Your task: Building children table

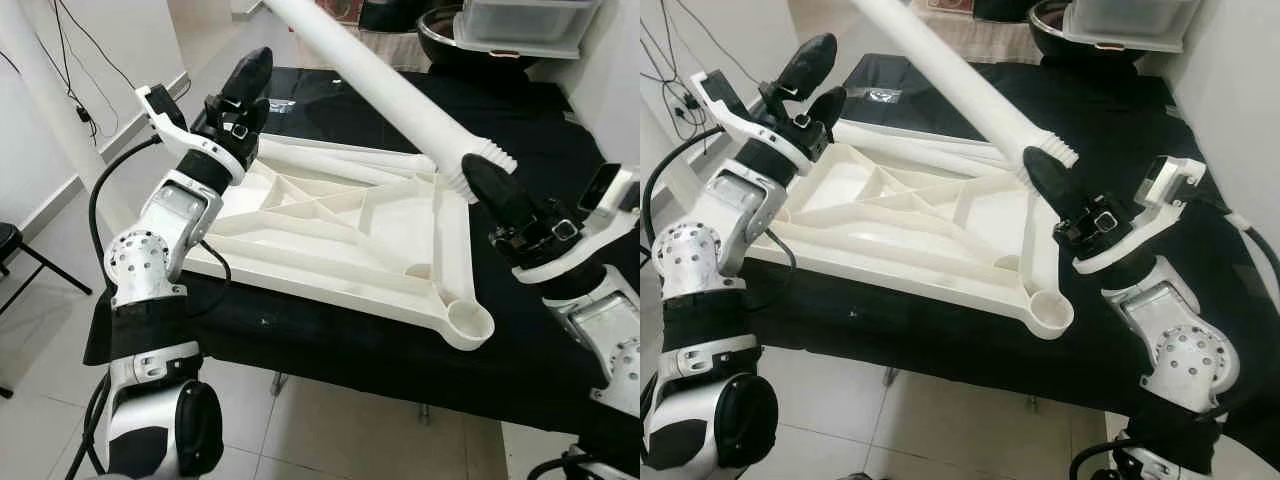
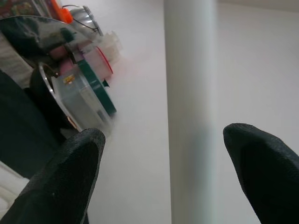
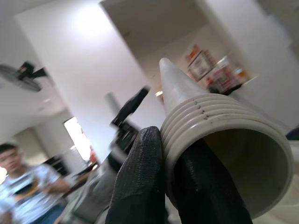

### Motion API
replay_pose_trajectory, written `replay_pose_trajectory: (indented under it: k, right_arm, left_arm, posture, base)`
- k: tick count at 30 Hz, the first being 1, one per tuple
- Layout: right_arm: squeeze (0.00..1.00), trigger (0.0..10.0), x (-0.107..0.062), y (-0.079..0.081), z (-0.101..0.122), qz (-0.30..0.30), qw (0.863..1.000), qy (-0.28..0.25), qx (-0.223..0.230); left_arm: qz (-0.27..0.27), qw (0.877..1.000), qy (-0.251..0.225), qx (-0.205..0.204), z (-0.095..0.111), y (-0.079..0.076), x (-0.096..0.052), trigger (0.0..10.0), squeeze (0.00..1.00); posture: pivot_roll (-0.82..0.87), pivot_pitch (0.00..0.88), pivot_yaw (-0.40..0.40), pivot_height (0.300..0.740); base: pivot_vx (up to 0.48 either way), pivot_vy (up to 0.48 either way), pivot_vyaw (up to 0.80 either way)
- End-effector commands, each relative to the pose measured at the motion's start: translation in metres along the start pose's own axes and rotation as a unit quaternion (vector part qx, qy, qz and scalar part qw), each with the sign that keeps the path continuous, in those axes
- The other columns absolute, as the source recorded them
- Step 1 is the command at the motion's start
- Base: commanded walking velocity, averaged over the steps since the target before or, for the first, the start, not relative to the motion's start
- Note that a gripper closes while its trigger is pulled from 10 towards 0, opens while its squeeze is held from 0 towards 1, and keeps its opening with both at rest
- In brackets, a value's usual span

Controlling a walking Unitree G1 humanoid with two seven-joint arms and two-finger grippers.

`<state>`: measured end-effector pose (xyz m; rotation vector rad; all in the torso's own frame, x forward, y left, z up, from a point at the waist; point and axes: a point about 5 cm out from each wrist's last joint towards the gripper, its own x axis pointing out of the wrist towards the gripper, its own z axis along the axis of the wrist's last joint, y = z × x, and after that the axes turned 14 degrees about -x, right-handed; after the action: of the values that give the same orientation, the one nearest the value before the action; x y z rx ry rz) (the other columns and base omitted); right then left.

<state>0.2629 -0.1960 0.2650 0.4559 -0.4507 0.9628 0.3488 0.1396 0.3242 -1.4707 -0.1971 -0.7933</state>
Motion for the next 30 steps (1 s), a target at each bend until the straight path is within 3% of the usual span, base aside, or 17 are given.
replay_pose_trajectory:
  k: [1,7,14,15,16,30]
  right_arm:
    - [0.0,0.0,0.003,0.008,0.001,0.028,1.0,-0.001,-0.002]
    - [0.0,0.0,0.003,0.019,-0.005,0.068,0.997,0.034,0.005]
    - [0.0,0.0,0.003,0.019,-0.006,0.069,0.996,0.049,-0.002]
    - [0.0,0.0,0.002,0.019,-0.007,0.069,0.996,0.051,-0.003]
    - [0.0,0.0,0.002,0.019,-0.008,0.067,0.996,0.055,-0.004]
    - [0.0,0.0,0.008,0.013,-0.016,0.03,0.998,0.055,-0.018]
  left_arm:
    - [0.002,1.0,0.005,-0.009,-0.001,0.001,0.0,10.0,0.0]
    - [-0.016,0.999,0.035,-0.019,-0.009,-0.005,0.003,10.0,0.0]
    - [-0.018,0.999,0.037,-0.007,-0.01,-0.005,0.004,10.0,0.0]
    - [-0.022,0.999,0.037,-0.002,-0.01,-0.006,0.004,4.4,0.0]
    - [-0.026,0.999,0.035,0.0,-0.01,-0.008,0.004,0.0,0.0]
    - [-0.038,0.999,0.027,0.008,-0.004,-0.014,0.005,0.0,0.0]
  posture:
    - [0.02,0.122,0.008,0.74]
    - [0.02,0.121,0.007,0.74]
    - [0.02,0.116,0.004,0.74]
    - [0.02,0.113,0.003,0.74]
    - [0.02,0.112,0.003,0.74]
    - [0.02,0.11,0.002,0.74]
  base:
    - [0.0,0.0,0.0]
    - [0.0,0.0,0.0]
    - [0.0,0.0,0.0]
    - [0.0,0.0,0.0]
    - [0.0,0.0,0.0]
    - [0.0,0.0,0.0]
